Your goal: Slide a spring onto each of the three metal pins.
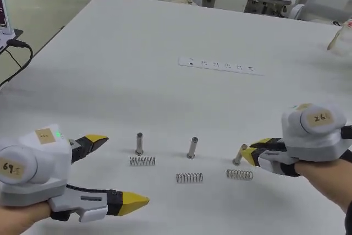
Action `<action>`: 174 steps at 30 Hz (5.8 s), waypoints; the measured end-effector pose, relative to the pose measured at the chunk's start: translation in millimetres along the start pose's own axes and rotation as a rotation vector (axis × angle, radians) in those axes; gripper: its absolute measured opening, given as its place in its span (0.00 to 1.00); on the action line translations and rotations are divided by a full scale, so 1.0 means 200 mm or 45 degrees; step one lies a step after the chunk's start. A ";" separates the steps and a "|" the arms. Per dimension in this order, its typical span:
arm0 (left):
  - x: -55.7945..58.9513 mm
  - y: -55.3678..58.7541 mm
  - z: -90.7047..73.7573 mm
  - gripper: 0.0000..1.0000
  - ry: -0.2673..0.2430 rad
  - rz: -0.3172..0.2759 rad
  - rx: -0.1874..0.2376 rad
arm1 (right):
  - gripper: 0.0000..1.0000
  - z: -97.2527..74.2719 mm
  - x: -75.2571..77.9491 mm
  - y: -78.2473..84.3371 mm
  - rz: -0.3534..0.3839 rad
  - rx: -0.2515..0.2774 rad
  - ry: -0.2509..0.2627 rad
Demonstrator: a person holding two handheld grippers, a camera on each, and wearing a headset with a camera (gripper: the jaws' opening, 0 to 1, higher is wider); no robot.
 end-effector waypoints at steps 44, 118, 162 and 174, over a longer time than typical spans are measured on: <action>0.00 0.02 0.01 0.88 0.004 -0.007 -0.020 | 0.20 0.11 -0.15 0.24 -0.287 -0.163 -0.201; 0.19 -0.09 0.00 0.53 0.204 0.162 0.016 | 0.08 -0.07 -0.59 -0.07 -0.682 -0.100 -0.402; 0.37 -0.15 0.15 0.14 0.379 0.450 -0.029 | 0.08 -0.08 -0.81 -0.10 -0.869 -0.121 -0.516; 0.38 -0.12 0.16 0.05 0.372 0.543 -0.053 | 0.08 -0.10 -0.83 -0.08 -0.909 -0.125 -0.560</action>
Point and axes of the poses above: the centre of the closed fingertips' face, and the gripper's own axes: z roughly forward along the fingers, x roughly to its right, y roughly out of its underside, the point moved 1 cm from there along -z, roughly backward along the fingers, and after that the axes turned 12 degrees about -x, right-handed, at the moved point
